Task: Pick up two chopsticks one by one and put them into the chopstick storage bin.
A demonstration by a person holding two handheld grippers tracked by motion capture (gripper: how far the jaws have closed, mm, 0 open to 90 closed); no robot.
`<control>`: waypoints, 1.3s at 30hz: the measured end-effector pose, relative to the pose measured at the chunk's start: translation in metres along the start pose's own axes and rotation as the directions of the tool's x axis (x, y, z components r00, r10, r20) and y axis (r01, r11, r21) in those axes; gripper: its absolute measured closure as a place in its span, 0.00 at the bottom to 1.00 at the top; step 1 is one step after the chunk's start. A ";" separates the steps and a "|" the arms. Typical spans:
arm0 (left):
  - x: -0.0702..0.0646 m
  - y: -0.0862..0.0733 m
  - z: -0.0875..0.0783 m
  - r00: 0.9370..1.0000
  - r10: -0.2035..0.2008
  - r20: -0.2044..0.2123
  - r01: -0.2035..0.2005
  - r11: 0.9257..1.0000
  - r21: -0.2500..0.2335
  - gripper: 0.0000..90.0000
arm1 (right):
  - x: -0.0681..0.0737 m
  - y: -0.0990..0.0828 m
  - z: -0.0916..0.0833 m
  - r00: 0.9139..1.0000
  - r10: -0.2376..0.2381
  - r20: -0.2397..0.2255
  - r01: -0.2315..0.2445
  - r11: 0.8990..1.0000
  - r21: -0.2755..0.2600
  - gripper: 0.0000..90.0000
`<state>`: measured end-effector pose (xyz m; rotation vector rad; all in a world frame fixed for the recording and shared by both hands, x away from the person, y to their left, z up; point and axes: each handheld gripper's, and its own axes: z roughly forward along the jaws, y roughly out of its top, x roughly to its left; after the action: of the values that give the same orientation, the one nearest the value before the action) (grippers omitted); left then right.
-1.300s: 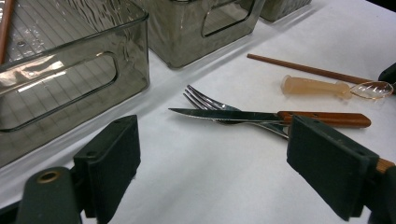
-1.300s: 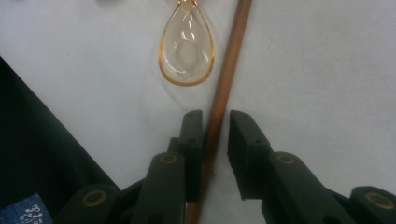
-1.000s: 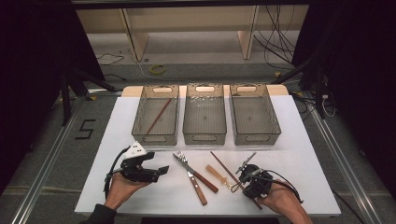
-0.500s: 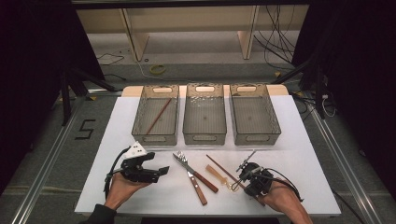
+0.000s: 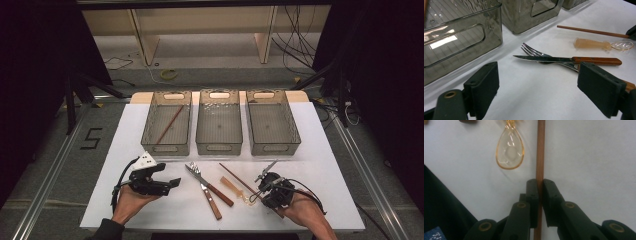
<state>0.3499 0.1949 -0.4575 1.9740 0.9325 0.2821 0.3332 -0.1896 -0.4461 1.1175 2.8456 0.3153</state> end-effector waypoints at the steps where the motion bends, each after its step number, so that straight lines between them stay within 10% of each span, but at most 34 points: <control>1: 0.000 0.000 0.000 1.000 0.005 0.001 -0.005 1.000 0.000 0.19 | 0.001 0.000 -0.002 1.000 -0.004 0.005 0.004 1.000 -0.015 0.93; 15: -0.011 0.016 0.002 0.994 0.099 0.049 -0.099 0.995 0.001 0.19 | 0.027 0.015 -0.027 0.984 -0.180 0.005 0.180 0.981 -0.067 0.93; 23: -0.033 0.037 0.005 0.968 0.218 0.125 -0.224 0.974 0.037 0.19 | 0.040 0.023 -0.029 0.961 -0.275 0.010 0.275 0.959 -0.067 0.93; 30: -0.050 0.057 0.014 0.924 0.340 0.174 -0.359 0.928 0.098 0.23 | 0.050 0.029 -0.031 0.943 -0.333 0.008 0.332 0.941 -0.061 0.93; 37: -0.065 0.059 0.025 0.862 0.446 0.242 -0.493 0.849 0.191 0.28 | 0.057 0.031 -0.034 0.932 -0.362 0.008 0.362 0.930 -0.060 0.93; 39: -0.067 0.059 0.027 0.857 0.449 0.253 -0.500 0.844 0.195 0.31 | 0.057 0.031 -0.034 0.927 -0.375 0.010 0.375 0.925 -0.062 0.93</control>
<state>0.3472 0.1124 -0.4142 2.4123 0.3432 0.2451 0.3079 -0.1343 -0.4058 0.5390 2.9424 0.3727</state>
